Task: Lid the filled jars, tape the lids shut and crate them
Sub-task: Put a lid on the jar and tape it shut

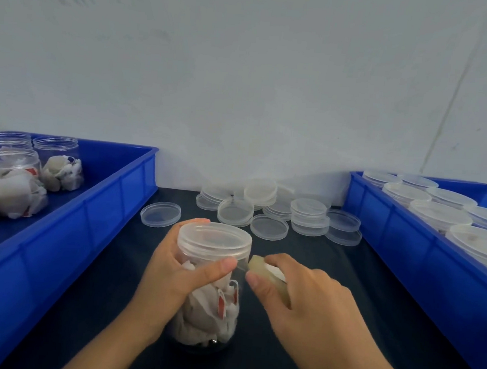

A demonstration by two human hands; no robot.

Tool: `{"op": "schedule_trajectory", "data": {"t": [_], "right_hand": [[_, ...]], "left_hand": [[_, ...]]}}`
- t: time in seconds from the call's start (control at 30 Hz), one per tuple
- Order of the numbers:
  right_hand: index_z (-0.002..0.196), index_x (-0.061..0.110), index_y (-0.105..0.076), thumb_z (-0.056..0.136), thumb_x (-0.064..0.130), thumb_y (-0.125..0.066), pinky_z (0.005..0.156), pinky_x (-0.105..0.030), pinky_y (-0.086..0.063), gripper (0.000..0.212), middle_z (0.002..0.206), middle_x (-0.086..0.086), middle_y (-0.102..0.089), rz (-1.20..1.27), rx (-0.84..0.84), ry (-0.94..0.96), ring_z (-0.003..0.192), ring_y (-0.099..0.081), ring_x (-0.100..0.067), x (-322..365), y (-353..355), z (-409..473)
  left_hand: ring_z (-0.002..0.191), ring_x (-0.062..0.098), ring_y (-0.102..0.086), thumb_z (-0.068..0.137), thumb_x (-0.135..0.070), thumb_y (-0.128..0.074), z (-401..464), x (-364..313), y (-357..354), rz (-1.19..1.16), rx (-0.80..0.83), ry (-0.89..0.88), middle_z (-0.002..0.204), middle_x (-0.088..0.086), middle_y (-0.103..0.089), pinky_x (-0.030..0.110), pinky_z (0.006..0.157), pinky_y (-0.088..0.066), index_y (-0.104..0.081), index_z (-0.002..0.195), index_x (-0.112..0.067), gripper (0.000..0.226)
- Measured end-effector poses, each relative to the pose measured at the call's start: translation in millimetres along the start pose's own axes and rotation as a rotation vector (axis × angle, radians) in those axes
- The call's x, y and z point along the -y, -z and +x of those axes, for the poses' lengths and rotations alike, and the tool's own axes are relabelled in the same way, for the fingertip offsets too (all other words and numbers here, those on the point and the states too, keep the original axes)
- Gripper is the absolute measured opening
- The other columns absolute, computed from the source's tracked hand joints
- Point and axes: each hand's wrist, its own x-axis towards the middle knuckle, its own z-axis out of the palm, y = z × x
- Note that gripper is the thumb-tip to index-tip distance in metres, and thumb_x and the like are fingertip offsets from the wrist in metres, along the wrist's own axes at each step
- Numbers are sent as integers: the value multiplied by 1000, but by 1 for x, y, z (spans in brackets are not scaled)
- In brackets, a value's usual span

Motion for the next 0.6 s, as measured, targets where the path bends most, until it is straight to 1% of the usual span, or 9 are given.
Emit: {"op": "schedule_trajectory", "data": {"t": [0.07, 0.1, 0.2, 0.27, 0.37, 0.43, 0.5, 0.53, 0.6], "right_hand": [[116, 38, -45, 87, 69, -18, 72, -26, -46, 51, 80, 12, -58, -13, 19, 7, 80, -58, -8, -2, 4, 0], [117, 38, -44, 87, 69, -18, 71, -25, -45, 50, 78, 13, -56, -17, 16, 15, 79, -57, -7, -3, 5, 0], [127, 41, -39, 91, 66, -20, 69, -24, -40, 48, 73, 17, -49, -24, -11, 29, 77, -51, -5, -5, 5, 3], [131, 44, -35, 91, 65, -20, 67, -23, -37, 48, 72, 18, -46, -20, -26, 34, 77, -49, -3, -9, 4, 4], [129, 45, -34, 92, 64, -20, 69, -23, -40, 44, 73, 17, -49, 15, -9, 42, 81, -53, -5, -10, 3, 5], [130, 46, -36, 92, 63, -21, 74, -25, -43, 44, 82, 17, -58, 30, 10, 45, 86, -56, -6, -10, 3, 5], [134, 49, -34, 92, 62, -23, 82, -26, -45, 45, 99, 16, -66, 27, 26, 46, 96, -58, -6, -10, 3, 5], [135, 51, -34, 92, 63, -23, 84, -25, -46, 45, 104, 16, -67, 23, 25, 52, 100, -57, -6, -11, 4, 5], [135, 54, -34, 92, 63, -23, 86, -24, -46, 45, 109, 18, -66, 16, 10, 70, 104, -57, -5, -11, 4, 6]], "left_hand": [[102, 7, -67, 38, -53, -84, 2, 0, 3, -19, 55, 3, 108, -7, -72, 25, 86, -50, -59, 119, -25, 89], [102, 8, -67, 35, -56, -86, 3, 0, 4, -30, 82, 4, 109, -6, -72, 25, 84, -52, -59, 118, -24, 93], [102, 8, -67, 30, -68, -87, 6, 0, 5, -44, 146, 11, 109, -5, -72, 15, 77, -52, -60, 117, -23, 101], [103, 10, -67, 30, -67, -88, 7, 0, 5, -61, 185, 23, 110, -3, -72, 15, 78, -52, -61, 117, -23, 100], [106, 13, -66, 32, -64, -89, 7, -1, 8, -69, 227, 37, 112, -1, -71, 17, 80, -53, -59, 120, -23, 102], [106, 12, -66, 32, -63, -89, 7, -3, 9, -65, 237, 29, 111, -4, -70, 17, 79, -53, -54, 122, -23, 105], [103, 11, -66, 30, -61, -91, 7, -3, 10, -75, 246, 31, 107, -7, -70, 17, 78, -53, -48, 124, -22, 110], [100, 10, -67, 28, -61, -91, 7, -3, 10, -81, 253, 40, 104, -8, -70, 17, 76, -53, -45, 124, -21, 113], [97, 9, -68, 27, -61, -91, 7, -4, 11, -87, 271, 63, 100, -9, -70, 17, 75, -53, -41, 123, -19, 116]]}}
